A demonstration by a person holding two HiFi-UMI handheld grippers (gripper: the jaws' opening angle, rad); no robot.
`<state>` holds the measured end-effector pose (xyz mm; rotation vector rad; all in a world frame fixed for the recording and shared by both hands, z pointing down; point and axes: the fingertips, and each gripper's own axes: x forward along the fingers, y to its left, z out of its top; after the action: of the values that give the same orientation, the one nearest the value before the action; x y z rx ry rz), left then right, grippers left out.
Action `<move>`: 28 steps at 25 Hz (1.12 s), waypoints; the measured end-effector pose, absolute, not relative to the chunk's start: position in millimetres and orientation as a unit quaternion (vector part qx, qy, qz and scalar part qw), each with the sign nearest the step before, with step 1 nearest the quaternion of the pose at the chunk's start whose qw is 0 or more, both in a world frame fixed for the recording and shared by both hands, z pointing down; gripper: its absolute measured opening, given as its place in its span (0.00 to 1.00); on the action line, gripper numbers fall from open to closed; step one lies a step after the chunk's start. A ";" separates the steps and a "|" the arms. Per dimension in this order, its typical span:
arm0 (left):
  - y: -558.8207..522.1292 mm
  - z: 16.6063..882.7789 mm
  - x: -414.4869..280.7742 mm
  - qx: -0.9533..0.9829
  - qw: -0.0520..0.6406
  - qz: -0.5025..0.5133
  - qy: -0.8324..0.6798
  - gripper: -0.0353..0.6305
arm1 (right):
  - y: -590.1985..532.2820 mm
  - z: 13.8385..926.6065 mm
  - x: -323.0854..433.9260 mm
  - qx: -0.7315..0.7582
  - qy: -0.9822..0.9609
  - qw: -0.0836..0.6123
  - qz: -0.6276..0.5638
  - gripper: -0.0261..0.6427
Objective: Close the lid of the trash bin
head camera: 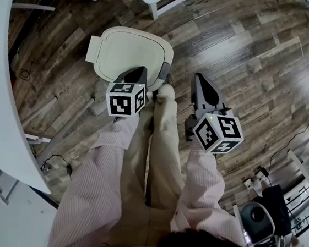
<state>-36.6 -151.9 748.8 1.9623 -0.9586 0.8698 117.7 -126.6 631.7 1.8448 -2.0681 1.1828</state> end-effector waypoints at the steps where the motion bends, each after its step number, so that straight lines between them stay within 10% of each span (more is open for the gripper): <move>1: -153.7 741.8 -36.6 0.772 0.386 0.330 -0.382 0.04 | -127.3 628.3 117.9 0.609 -0.687 0.065 0.392 0.04; 28: -174.1 505.4 -66.7 0.816 0.283 0.139 -0.485 0.04 | -141.8 500.6 98.0 0.567 -0.748 0.078 0.336 0.04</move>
<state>-66.7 -174.1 505.4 2.1833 -1.2991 0.3708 98.0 -141.8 500.6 1.6971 -2.2409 1.0063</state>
